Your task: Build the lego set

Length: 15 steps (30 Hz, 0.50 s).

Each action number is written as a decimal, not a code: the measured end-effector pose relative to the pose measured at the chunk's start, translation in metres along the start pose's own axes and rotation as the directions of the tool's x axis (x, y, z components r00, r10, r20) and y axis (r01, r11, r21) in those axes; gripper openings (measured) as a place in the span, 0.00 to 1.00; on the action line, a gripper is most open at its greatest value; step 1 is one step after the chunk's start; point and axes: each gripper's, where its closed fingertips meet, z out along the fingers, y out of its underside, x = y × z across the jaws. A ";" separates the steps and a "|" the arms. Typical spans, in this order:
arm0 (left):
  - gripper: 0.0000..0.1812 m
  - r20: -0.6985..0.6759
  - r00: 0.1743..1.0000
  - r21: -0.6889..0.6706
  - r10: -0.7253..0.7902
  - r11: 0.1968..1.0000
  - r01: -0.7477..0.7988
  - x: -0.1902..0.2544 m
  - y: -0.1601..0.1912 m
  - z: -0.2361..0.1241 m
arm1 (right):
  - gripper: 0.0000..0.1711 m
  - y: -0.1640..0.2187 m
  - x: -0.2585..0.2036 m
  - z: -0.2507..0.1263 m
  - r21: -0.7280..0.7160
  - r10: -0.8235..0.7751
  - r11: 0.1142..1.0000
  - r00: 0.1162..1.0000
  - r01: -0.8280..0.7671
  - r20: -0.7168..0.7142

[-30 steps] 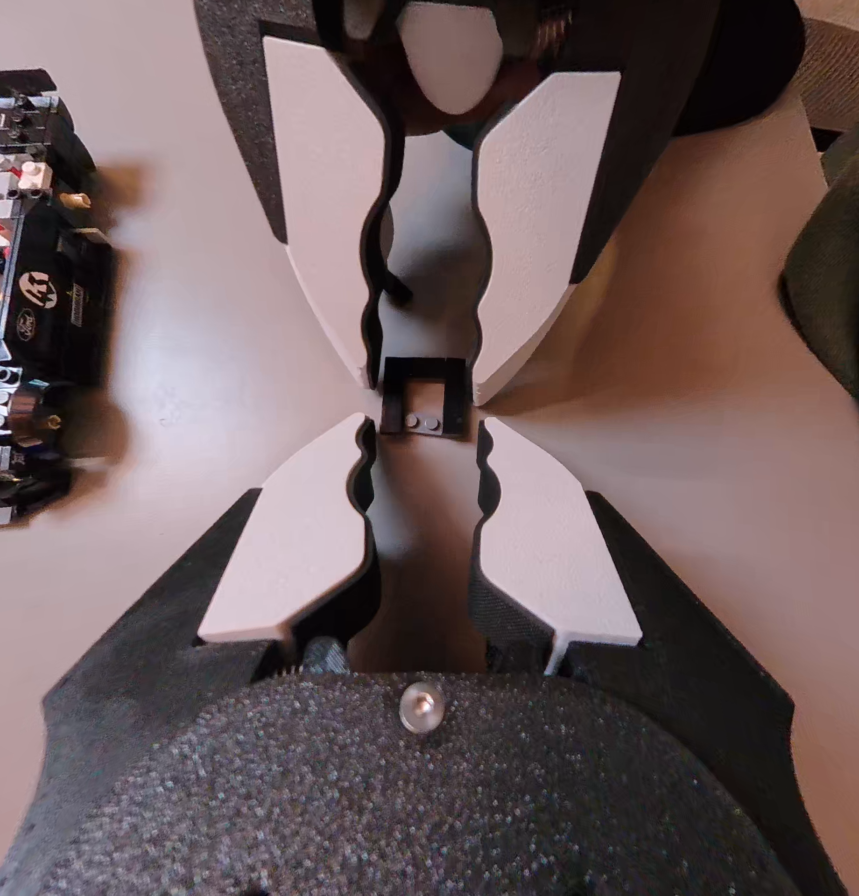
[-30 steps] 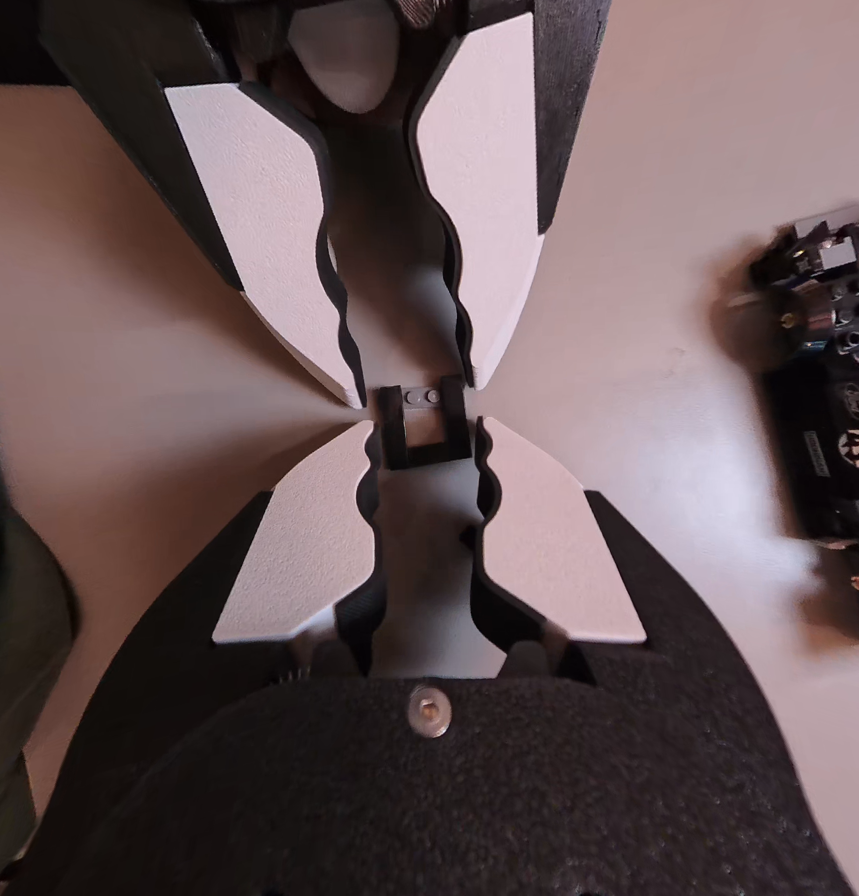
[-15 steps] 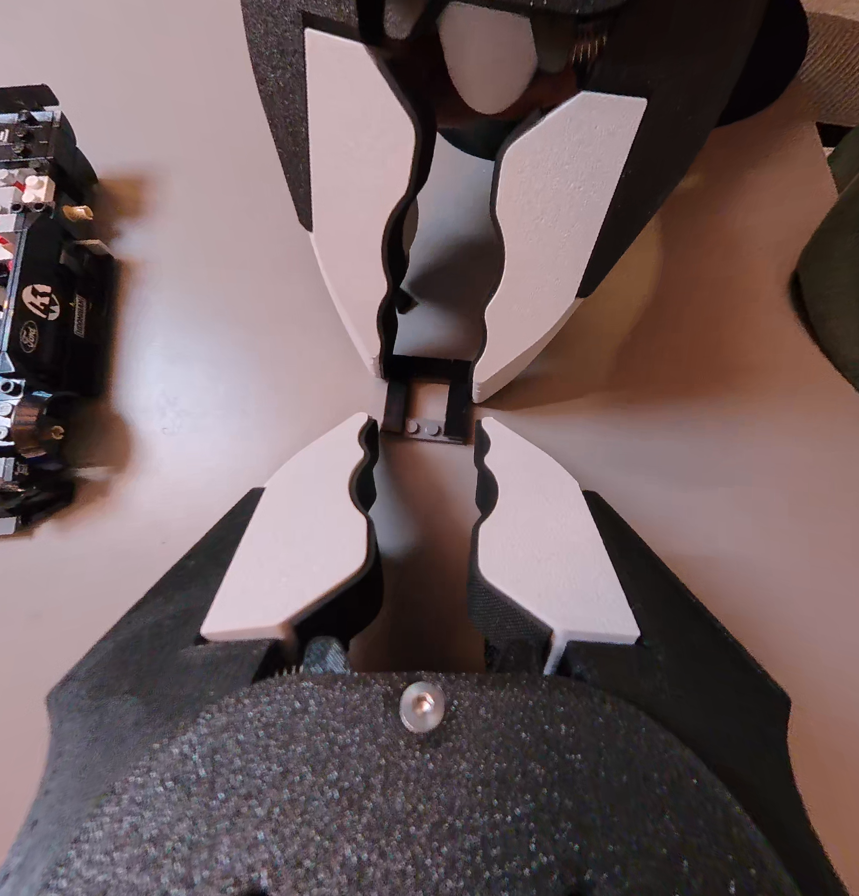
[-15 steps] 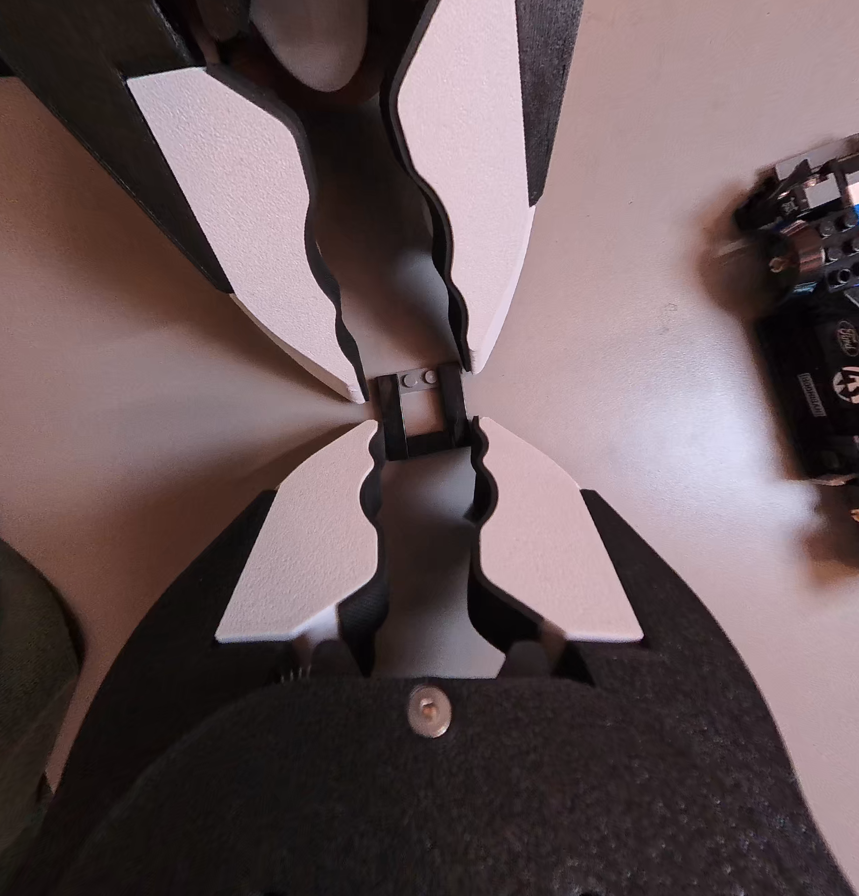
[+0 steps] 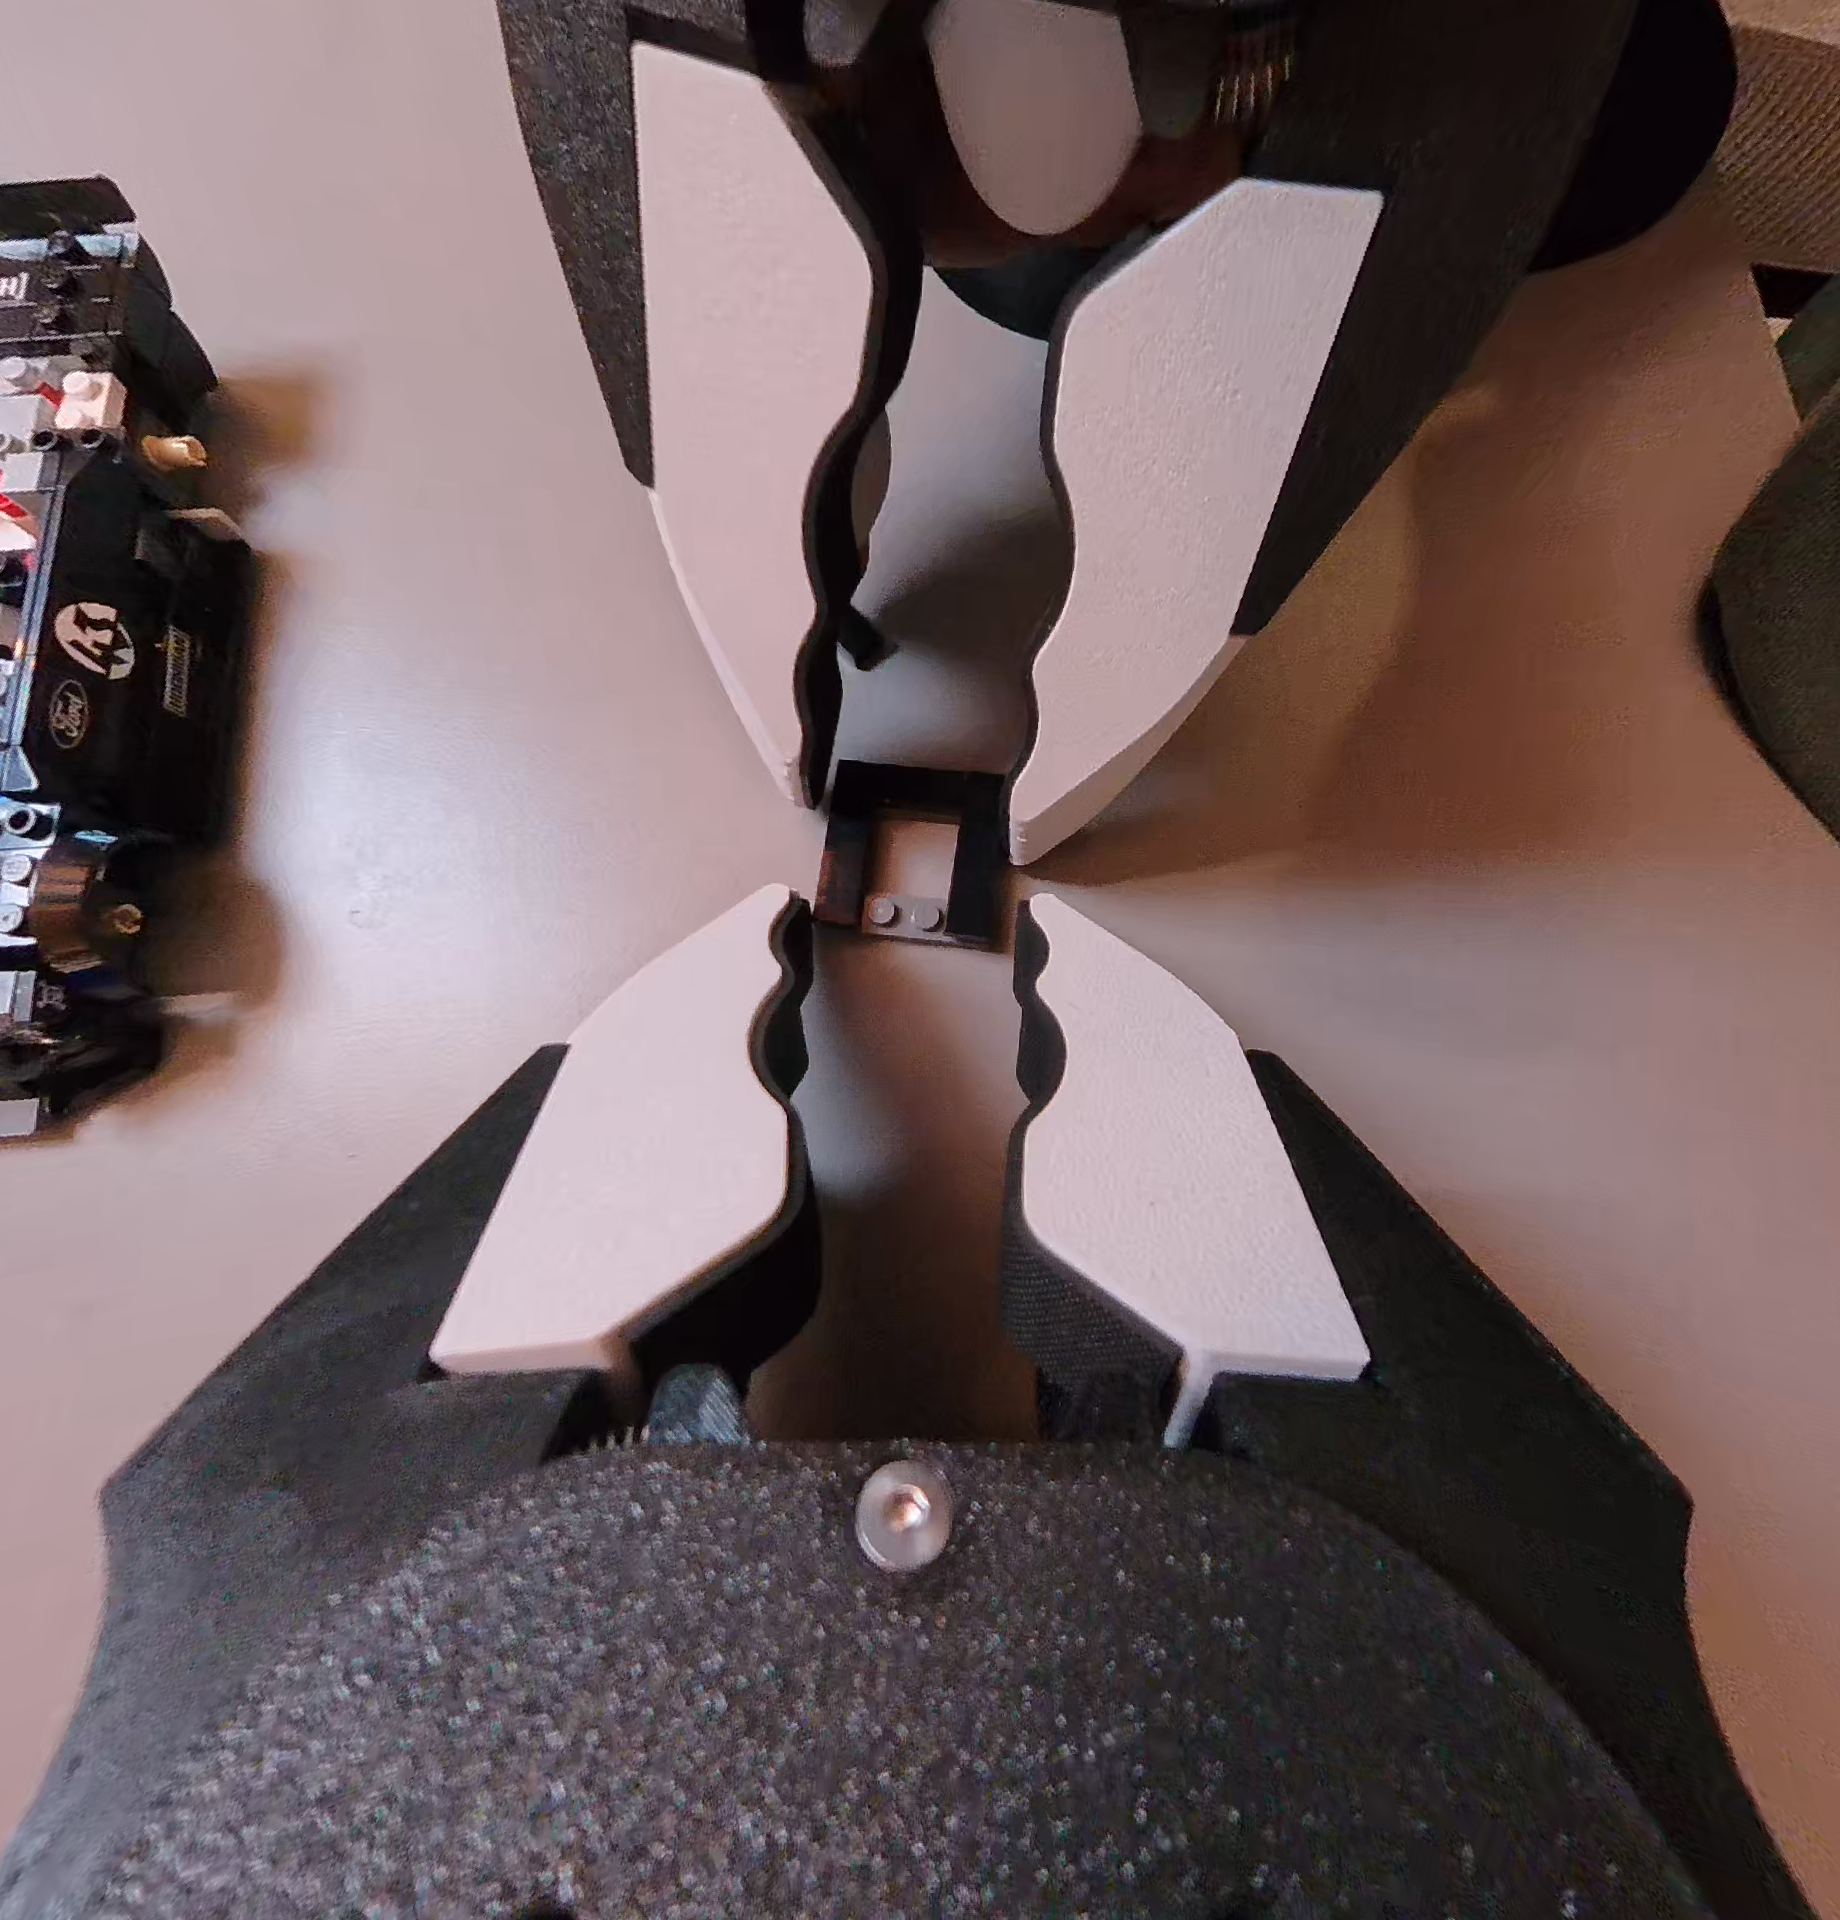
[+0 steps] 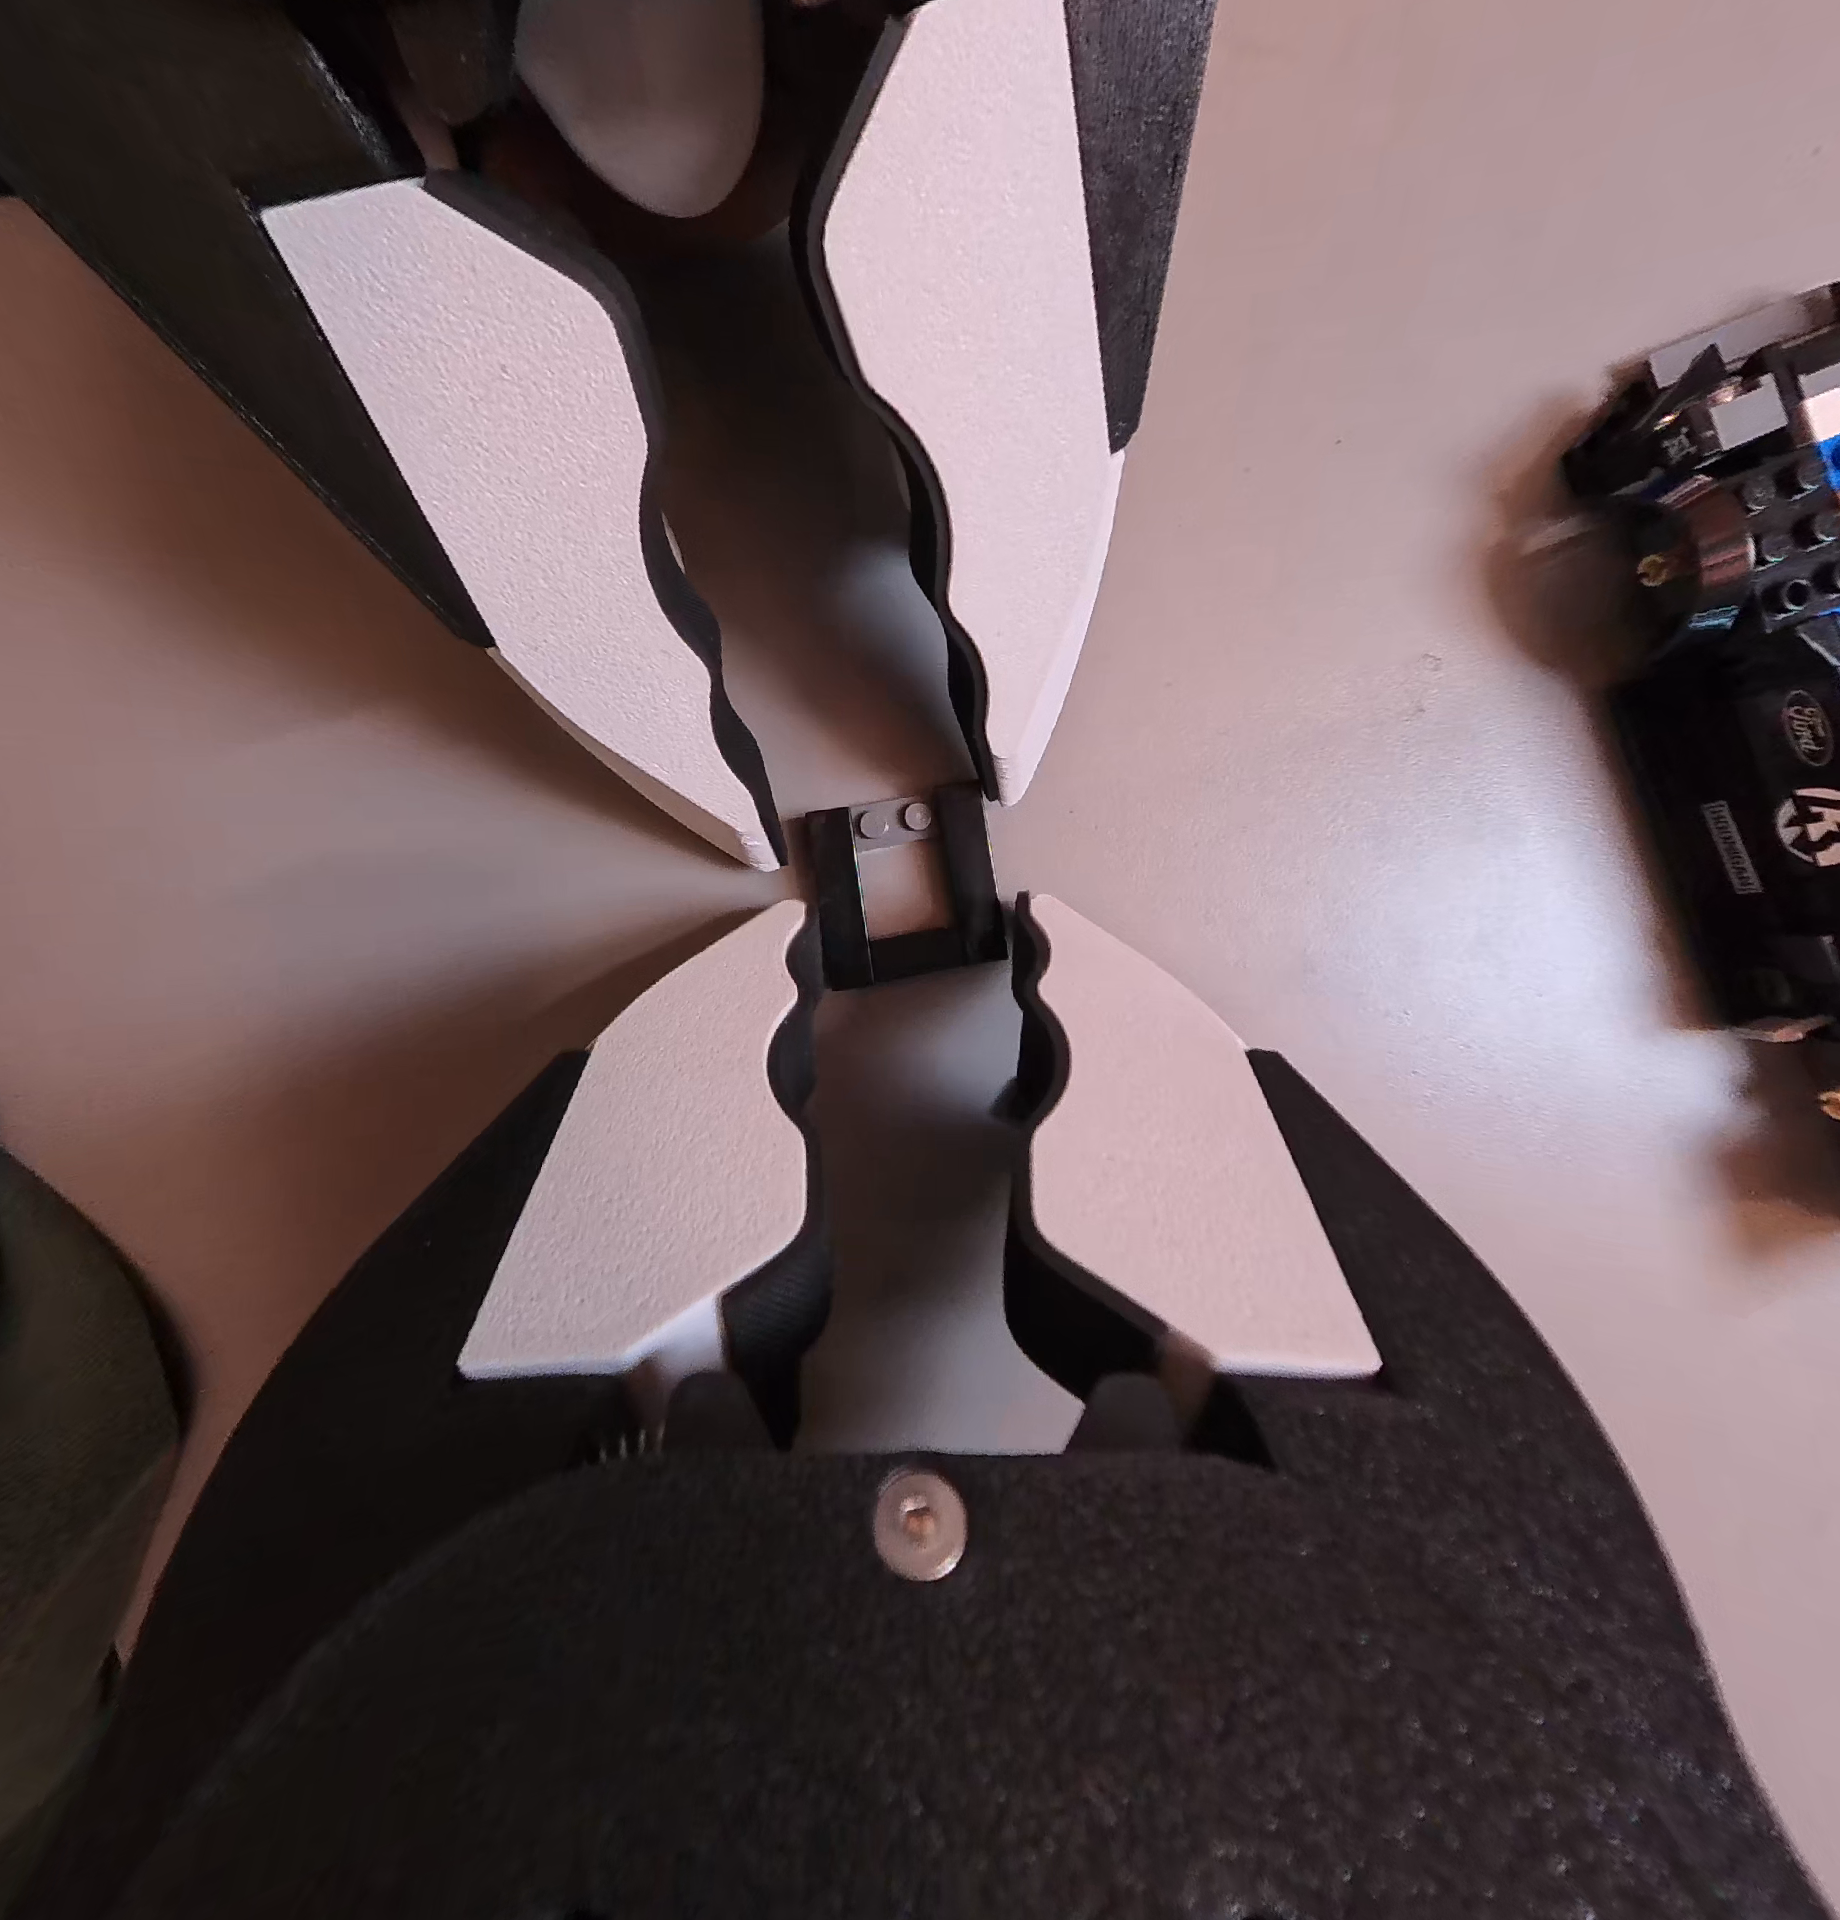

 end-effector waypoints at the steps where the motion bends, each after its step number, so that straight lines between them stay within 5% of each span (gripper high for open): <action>1: 0.20 0.000 1.000 0.000 0.000 1.000 0.000 0.000 0.000 0.000 | 0.21 -0.001 0.000 0.000 0.004 0.000 1.000 1.000 0.000 0.001; 15: 0.20 0.036 0.999 -0.018 -0.001 1.000 0.002 -0.003 0.003 -0.014 | 0.21 -0.012 -0.002 0.004 0.021 -0.062 0.998 0.998 0.061 0.025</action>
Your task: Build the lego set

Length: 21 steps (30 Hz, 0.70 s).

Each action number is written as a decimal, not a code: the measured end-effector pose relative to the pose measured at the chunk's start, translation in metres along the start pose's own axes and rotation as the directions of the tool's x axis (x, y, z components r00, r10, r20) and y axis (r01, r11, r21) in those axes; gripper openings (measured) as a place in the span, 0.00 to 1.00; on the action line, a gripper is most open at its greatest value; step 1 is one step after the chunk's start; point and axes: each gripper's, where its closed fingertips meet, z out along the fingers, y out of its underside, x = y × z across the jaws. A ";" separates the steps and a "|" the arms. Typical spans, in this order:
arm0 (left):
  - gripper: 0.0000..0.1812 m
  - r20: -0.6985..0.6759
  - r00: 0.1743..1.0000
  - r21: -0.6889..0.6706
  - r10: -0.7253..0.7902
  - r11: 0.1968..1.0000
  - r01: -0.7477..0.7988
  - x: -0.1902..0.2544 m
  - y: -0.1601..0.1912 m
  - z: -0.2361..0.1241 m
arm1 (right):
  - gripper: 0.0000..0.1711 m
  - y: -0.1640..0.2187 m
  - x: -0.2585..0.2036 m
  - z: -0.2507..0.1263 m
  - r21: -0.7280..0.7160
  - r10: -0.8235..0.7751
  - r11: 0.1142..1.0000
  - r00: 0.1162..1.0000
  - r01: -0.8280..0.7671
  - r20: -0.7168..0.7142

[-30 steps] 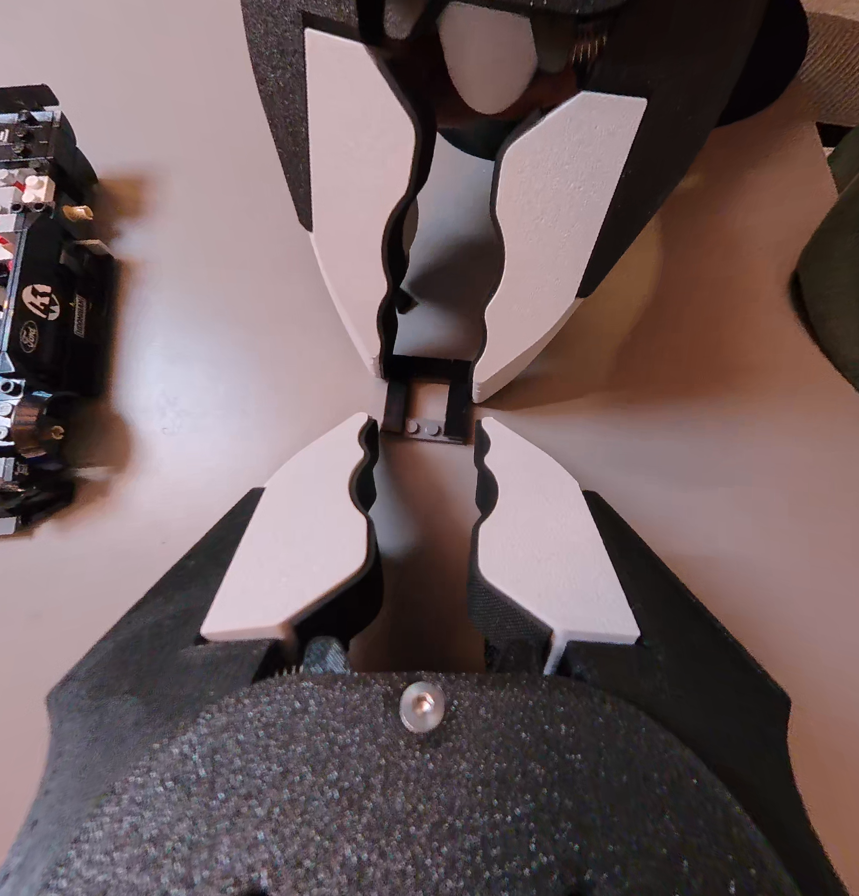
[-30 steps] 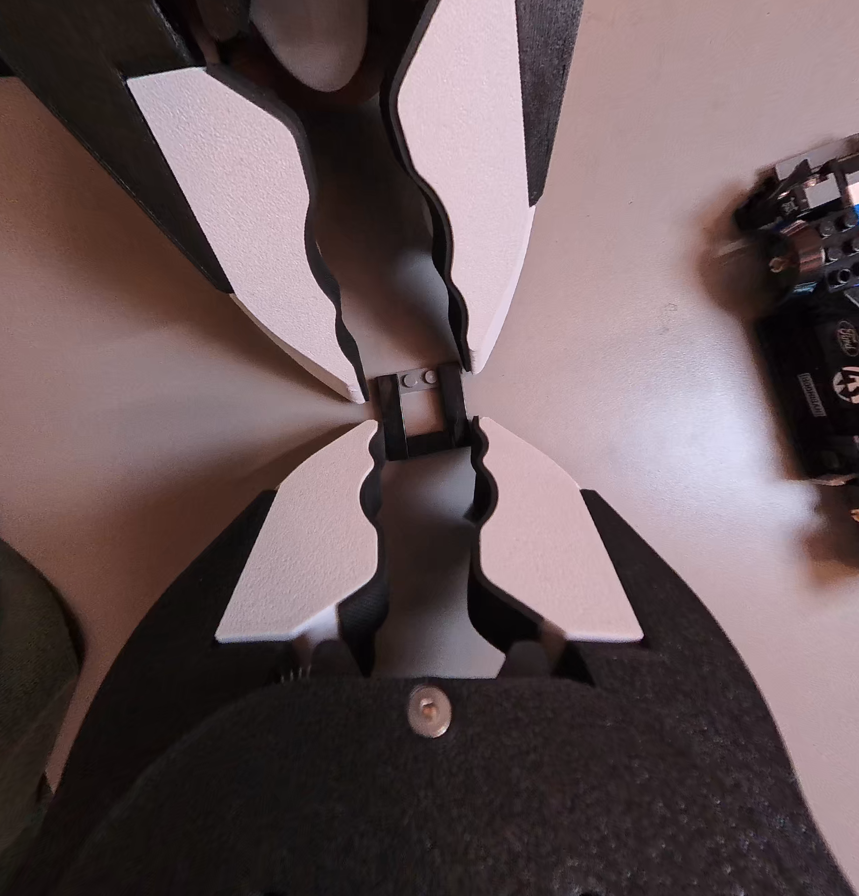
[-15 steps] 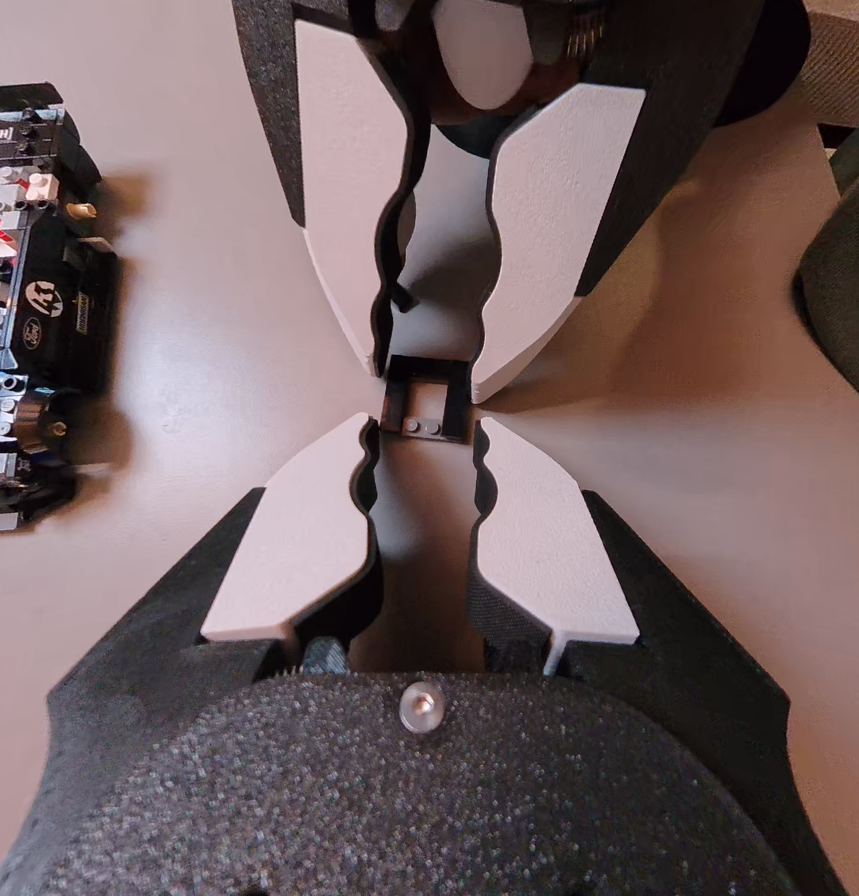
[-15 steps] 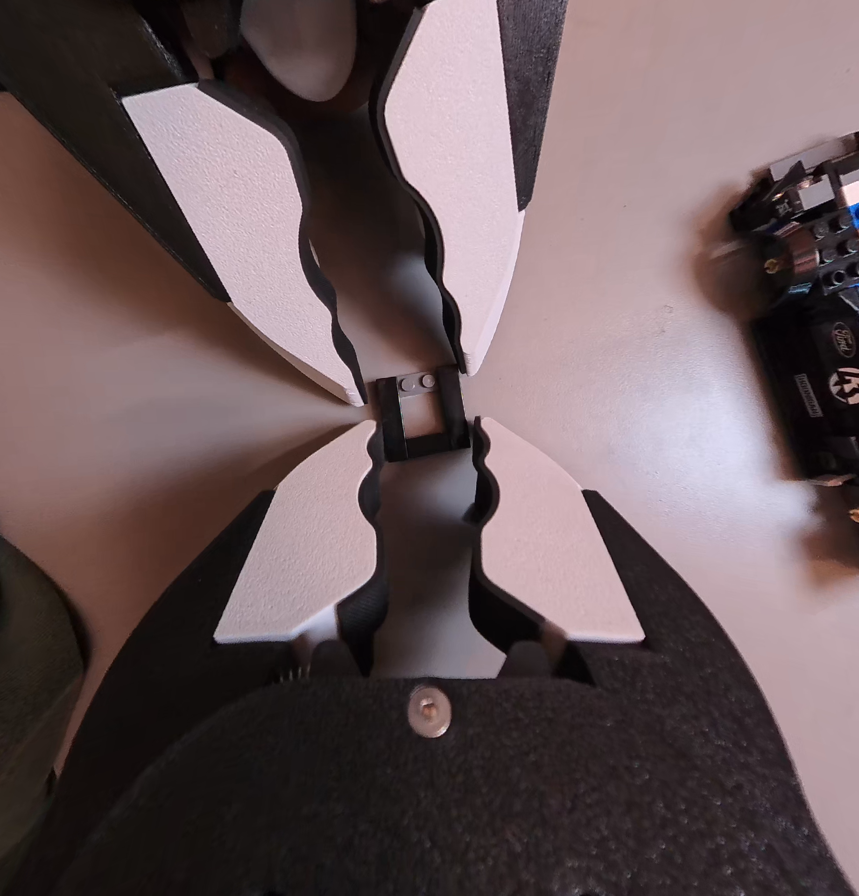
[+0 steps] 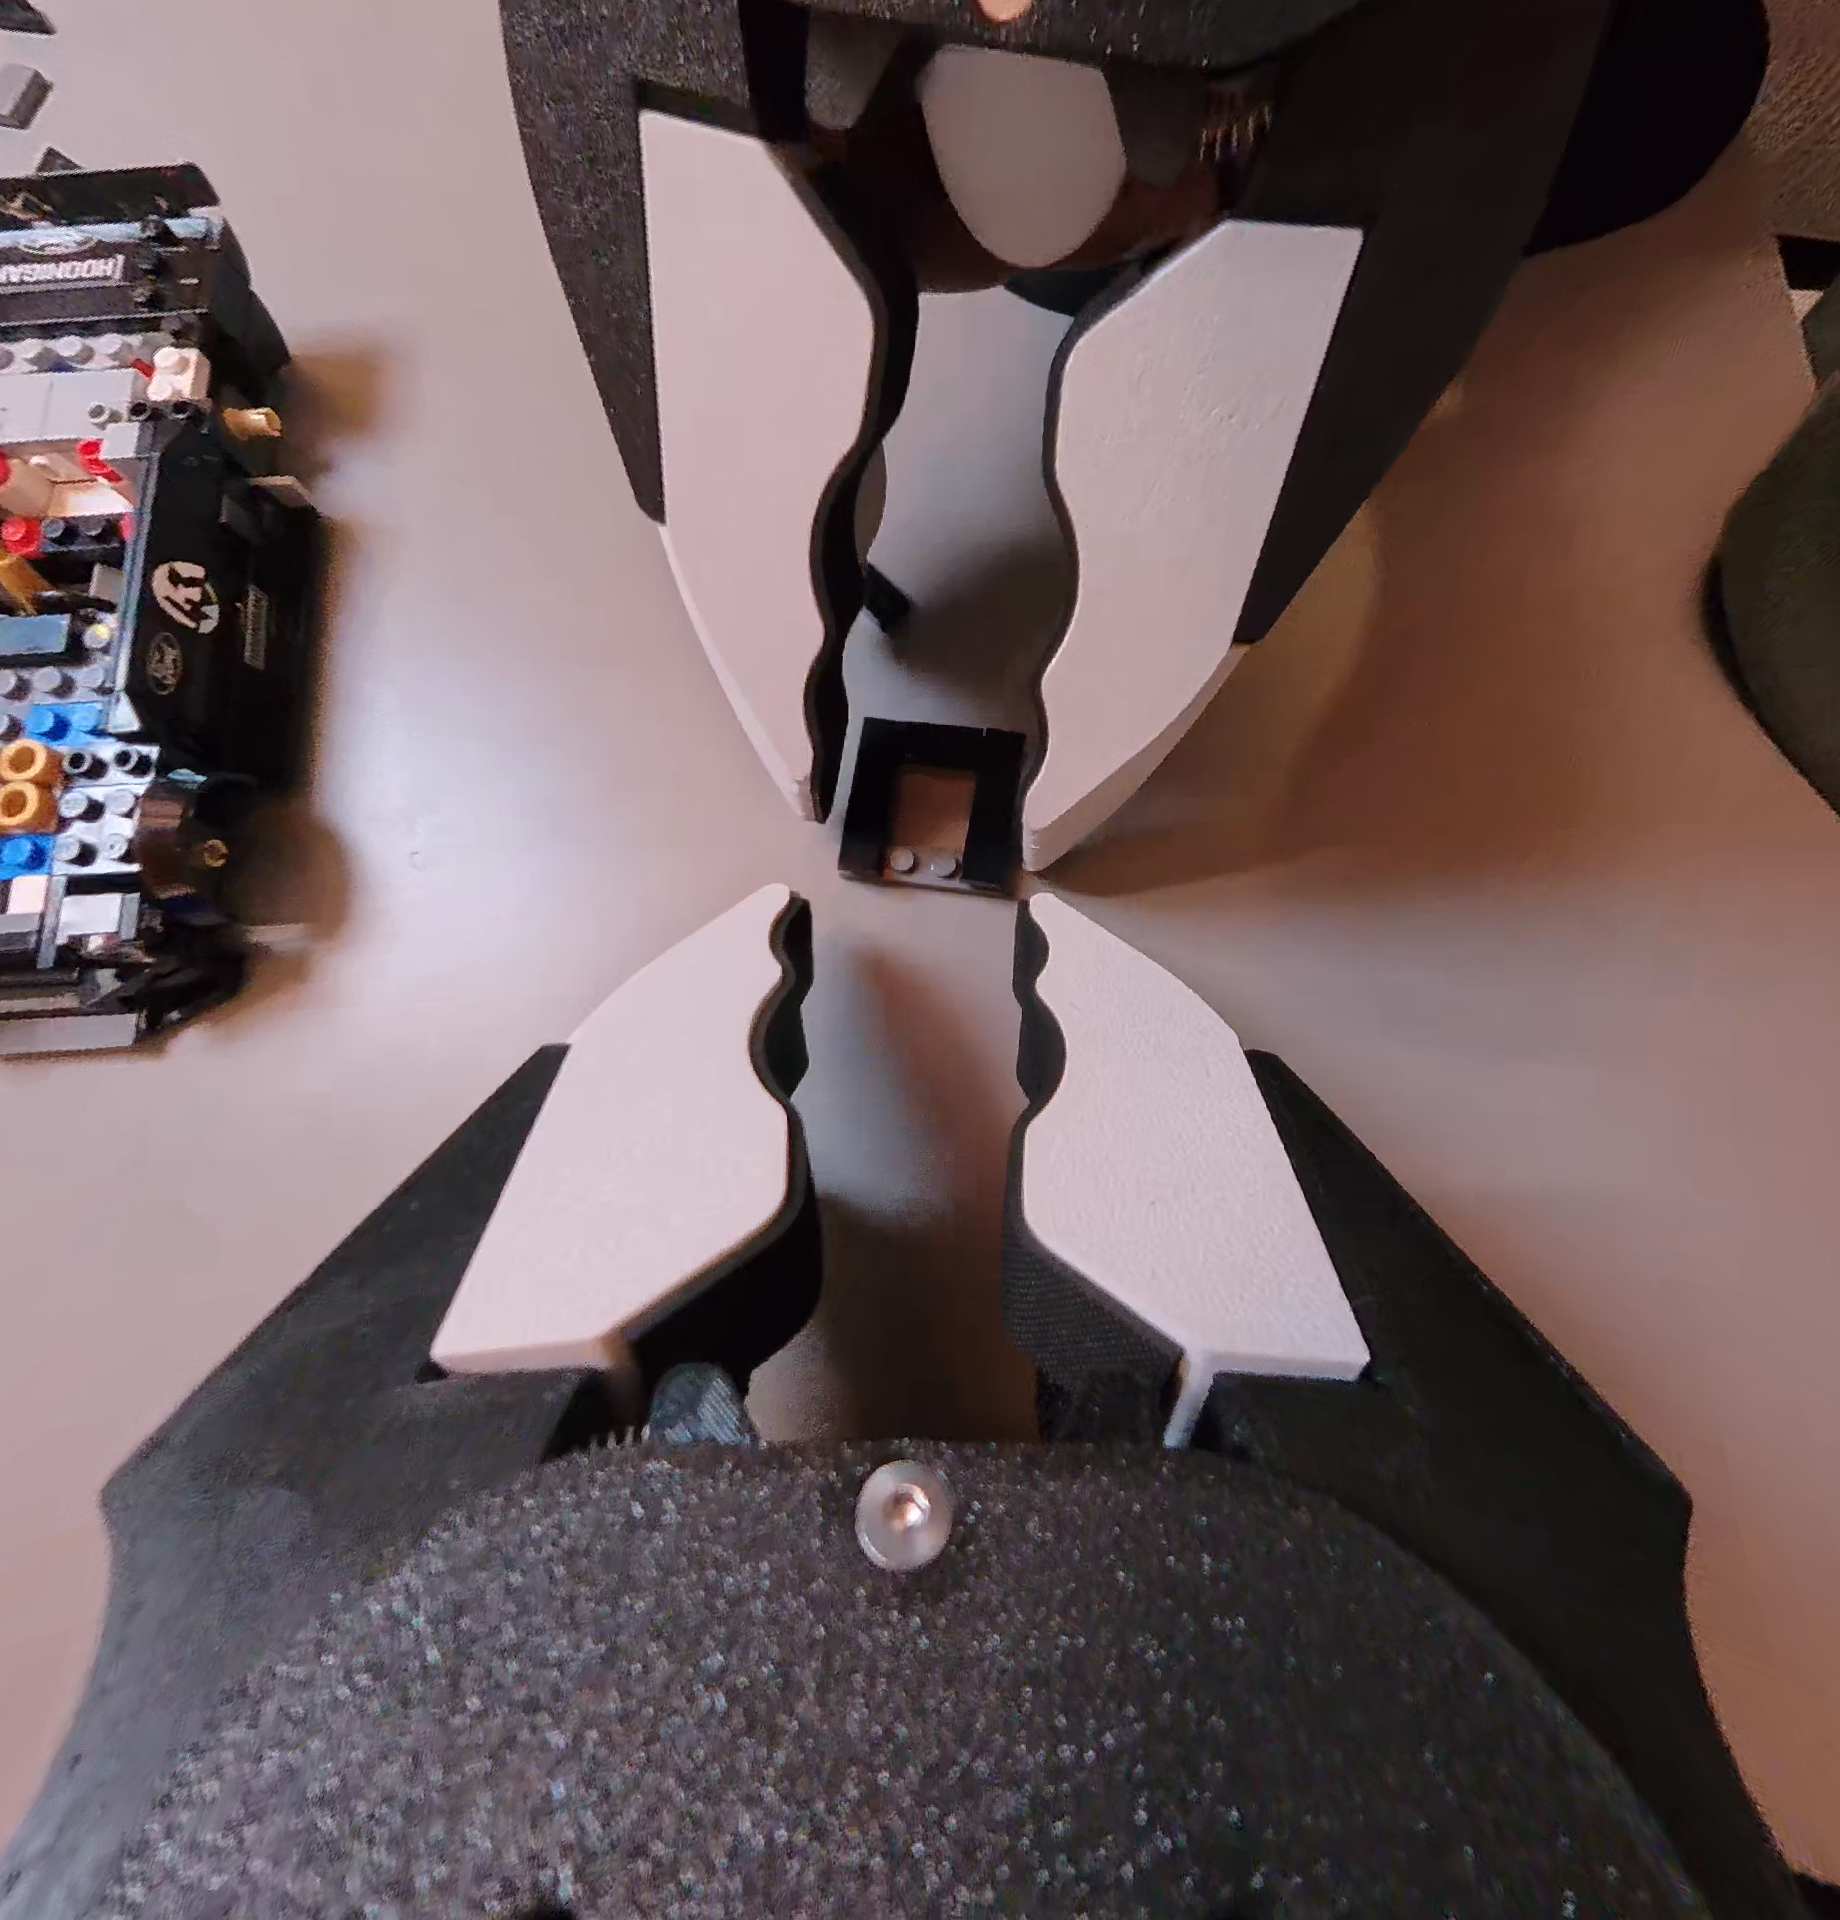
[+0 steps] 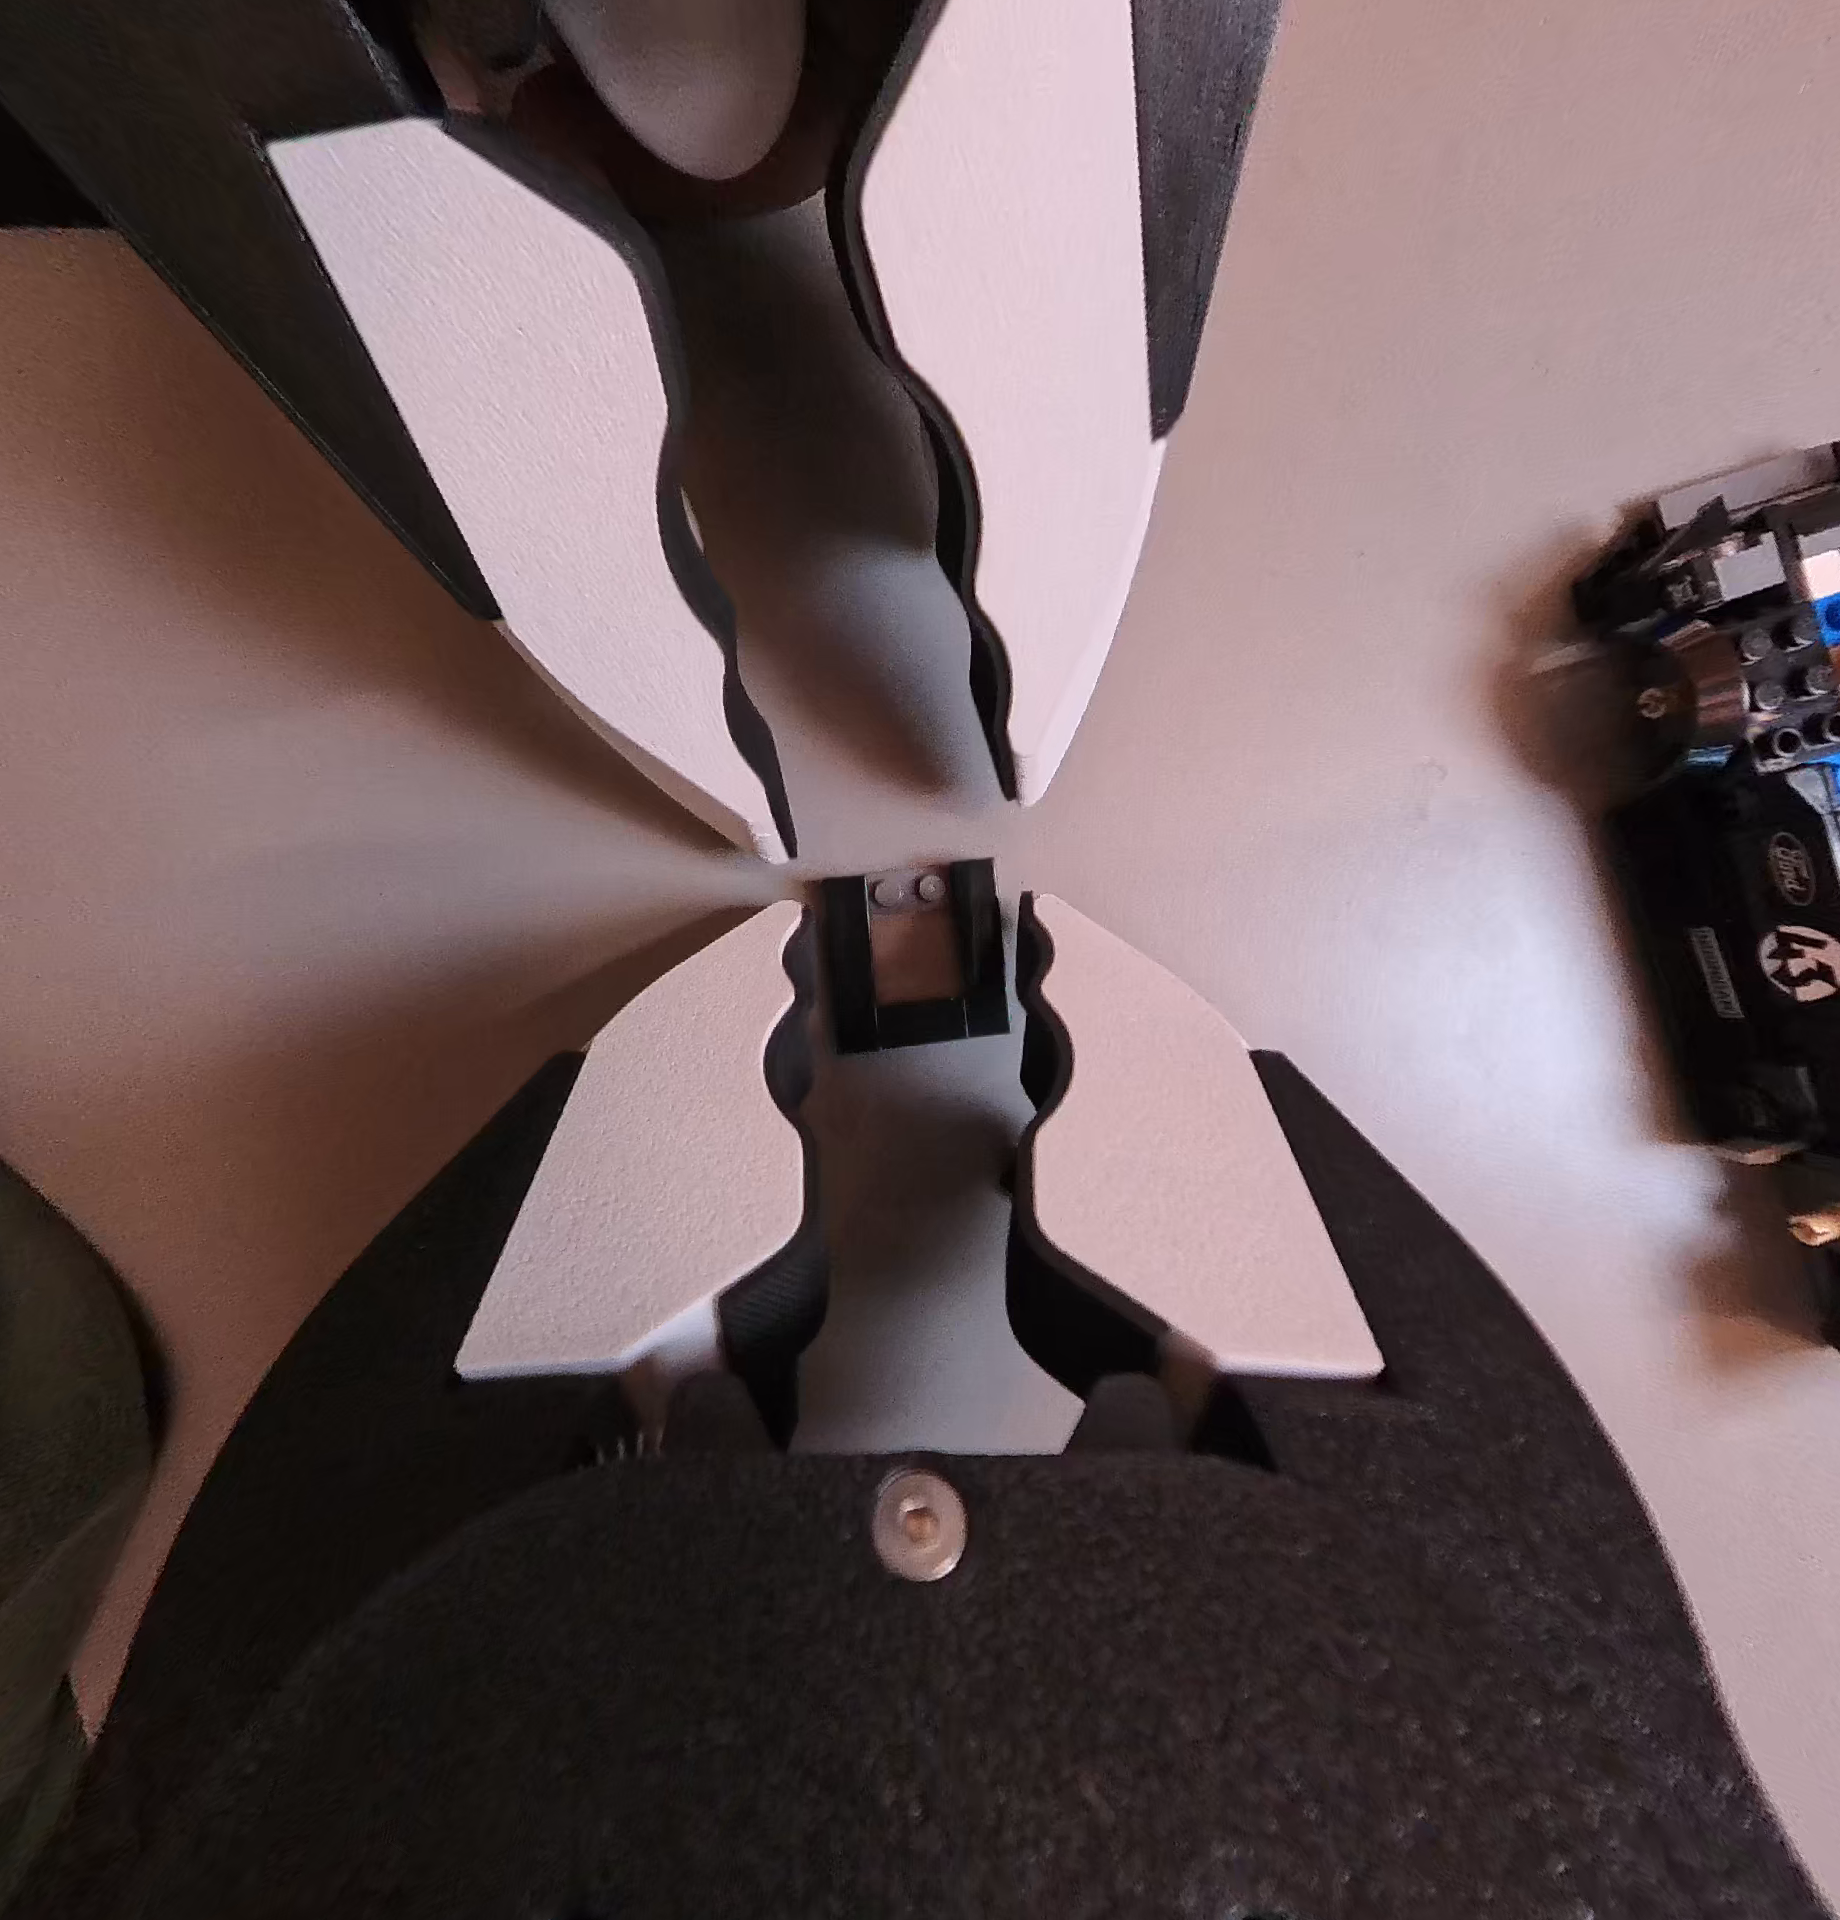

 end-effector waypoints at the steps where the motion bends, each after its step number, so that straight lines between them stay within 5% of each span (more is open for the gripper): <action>1: 0.20 0.007 1.000 -0.001 -0.004 1.000 0.004 -0.001 0.001 -0.001 | 0.21 -0.001 0.000 0.000 0.002 -0.001 1.000 1.000 0.001 0.002; 21: 0.19 -0.006 0.996 0.015 -0.088 0.996 0.088 -0.006 0.007 -0.007 | 0.19 -0.003 -0.001 0.007 0.034 -0.051 0.998 0.998 0.050 0.032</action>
